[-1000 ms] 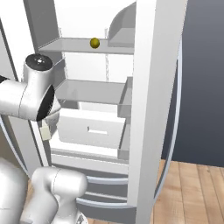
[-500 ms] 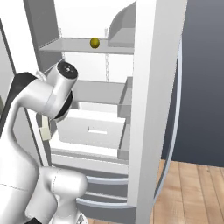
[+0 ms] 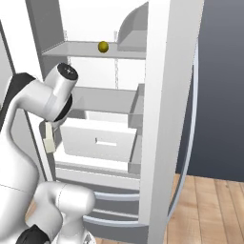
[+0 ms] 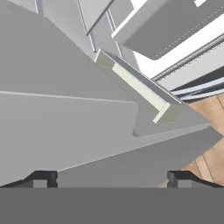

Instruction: Retrieve a lemon from the fridge and place it on the cutting board with the fish.

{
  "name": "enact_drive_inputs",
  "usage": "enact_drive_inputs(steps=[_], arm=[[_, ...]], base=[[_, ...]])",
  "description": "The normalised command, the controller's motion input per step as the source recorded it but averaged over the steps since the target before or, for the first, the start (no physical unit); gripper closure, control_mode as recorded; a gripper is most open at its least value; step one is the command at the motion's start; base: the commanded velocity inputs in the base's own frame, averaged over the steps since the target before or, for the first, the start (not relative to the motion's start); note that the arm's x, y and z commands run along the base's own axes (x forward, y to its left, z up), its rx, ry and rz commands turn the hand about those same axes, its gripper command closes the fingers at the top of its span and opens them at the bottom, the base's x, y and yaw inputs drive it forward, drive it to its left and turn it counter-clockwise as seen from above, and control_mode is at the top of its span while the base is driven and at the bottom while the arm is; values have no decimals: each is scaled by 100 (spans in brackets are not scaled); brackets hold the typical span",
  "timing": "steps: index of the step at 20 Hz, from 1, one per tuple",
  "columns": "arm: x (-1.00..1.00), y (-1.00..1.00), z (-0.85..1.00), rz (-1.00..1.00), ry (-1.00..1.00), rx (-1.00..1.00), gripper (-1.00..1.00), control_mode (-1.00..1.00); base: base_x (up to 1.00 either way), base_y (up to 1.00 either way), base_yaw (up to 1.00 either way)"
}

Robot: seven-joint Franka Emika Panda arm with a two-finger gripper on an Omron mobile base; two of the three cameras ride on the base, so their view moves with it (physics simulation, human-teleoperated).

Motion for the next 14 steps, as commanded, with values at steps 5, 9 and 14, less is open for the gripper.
enact_drive_inputs(steps=[5, 9, 14], arm=[[0, 23, 0, 5, -1, 0, -100, -100], [4, 25, -1, 3, -2, 0, -100, -100], [8, 38, -4, 0, -2, 0, -100, -100]], base=[[0, 0, 0], [0, 0, 0], [0, 0, 0]])
